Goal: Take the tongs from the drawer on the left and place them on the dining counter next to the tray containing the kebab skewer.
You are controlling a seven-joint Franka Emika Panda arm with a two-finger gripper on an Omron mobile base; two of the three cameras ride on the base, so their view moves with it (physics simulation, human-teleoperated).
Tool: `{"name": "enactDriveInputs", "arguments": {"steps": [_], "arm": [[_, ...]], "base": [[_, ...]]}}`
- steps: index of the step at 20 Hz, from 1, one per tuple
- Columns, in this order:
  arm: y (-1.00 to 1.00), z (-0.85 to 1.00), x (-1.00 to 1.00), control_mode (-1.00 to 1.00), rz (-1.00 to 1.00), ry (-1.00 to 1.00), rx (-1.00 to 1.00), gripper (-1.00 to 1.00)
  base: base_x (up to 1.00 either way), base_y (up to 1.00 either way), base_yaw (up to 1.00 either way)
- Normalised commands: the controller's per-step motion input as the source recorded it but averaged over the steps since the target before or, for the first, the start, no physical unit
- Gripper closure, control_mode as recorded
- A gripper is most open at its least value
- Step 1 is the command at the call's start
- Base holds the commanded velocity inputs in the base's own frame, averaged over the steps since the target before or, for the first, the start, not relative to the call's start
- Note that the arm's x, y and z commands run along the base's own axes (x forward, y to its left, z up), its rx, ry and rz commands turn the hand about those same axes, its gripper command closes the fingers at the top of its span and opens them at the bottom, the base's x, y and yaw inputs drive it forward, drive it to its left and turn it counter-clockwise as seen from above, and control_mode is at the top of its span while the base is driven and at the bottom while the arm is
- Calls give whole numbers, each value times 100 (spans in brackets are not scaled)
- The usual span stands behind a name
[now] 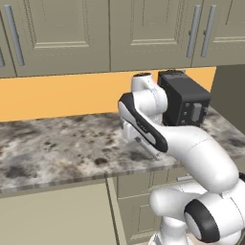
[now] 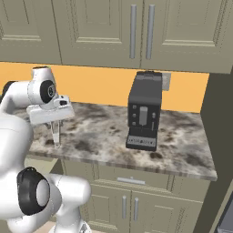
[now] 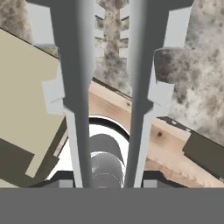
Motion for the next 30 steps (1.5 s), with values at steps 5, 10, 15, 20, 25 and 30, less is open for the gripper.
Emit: {"name": "enactDriveInputs", "arguments": {"steps": [5,10,15,20,25,30], "arm": [[-57,23,0,-100,-1,-3,3,100],[-46,13,0,-100,-8,-13,6,100],[-39,16,0,-100,-5,-14,8,100],[-15,5,0,-100,-2,-22,5,100],[-19,4,9,-100,-6,-10,6,100],[-24,12,4,-100,-16,-5,6,100]], "base": [[0,0,0],[0,0,0],[0,0,0],[0,0,0],[0,0,0],[0,0,0]]}}
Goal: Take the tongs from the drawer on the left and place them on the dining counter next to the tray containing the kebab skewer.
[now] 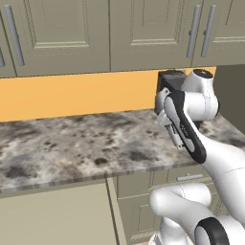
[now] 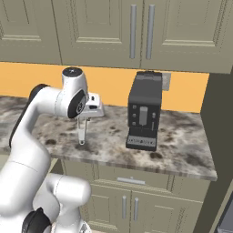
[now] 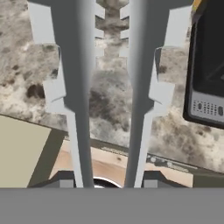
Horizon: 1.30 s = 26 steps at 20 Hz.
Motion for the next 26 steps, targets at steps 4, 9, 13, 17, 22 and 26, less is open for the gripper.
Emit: {"name": "enactDriveInputs", "arguments": {"steps": [4,9,13,17,22,26], "arm": [[-11,29,0,-100,-19,-3,4,100],[-2,29,0,-100,-16,-7,1,100],[-2,8,0,-100,-8,-13,0,100],[-2,0,0,-100,-6,-19,0,100],[-2,0,0,-100,-4,-8,0,100],[0,0,0,-100,0,0,0,100]], "base": [[0,0,0],[0,0,0],[0,0,0],[0,0,0],[0,0,0],[0,0,0]]}}
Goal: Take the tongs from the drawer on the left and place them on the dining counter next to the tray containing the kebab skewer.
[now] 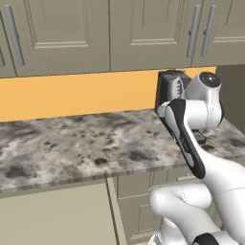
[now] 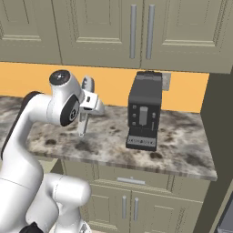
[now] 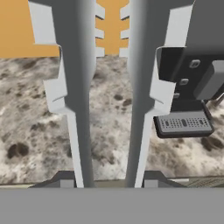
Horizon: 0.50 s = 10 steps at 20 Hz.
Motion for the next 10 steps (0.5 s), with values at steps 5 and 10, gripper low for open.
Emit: {"name": "enactDriveInputs", "arguments": {"steps": [5,10], "arm": [[0,0,-5,-100,0,-1,0,100],[0,0,-6,100,0,-1,0,100]], "base": [[0,0,0],[-25,-13,-8]]}}
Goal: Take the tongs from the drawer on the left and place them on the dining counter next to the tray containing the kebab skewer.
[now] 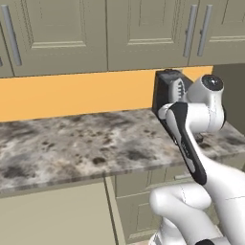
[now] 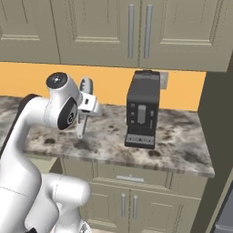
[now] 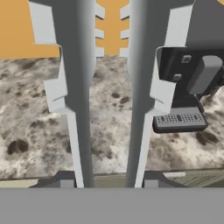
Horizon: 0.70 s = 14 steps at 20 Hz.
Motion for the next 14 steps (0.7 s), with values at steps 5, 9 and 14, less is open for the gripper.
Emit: {"name": "enactDriveInputs", "arguments": {"steps": [5,9,14], "arm": [[0,0,0,100,0,0,0,100],[0,0,0,100,0,0,0,100],[0,0,0,100,0,0,0,100]], "base": [[-23,-21,-17],[-22,-33,-17],[-29,-48,-25]]}}
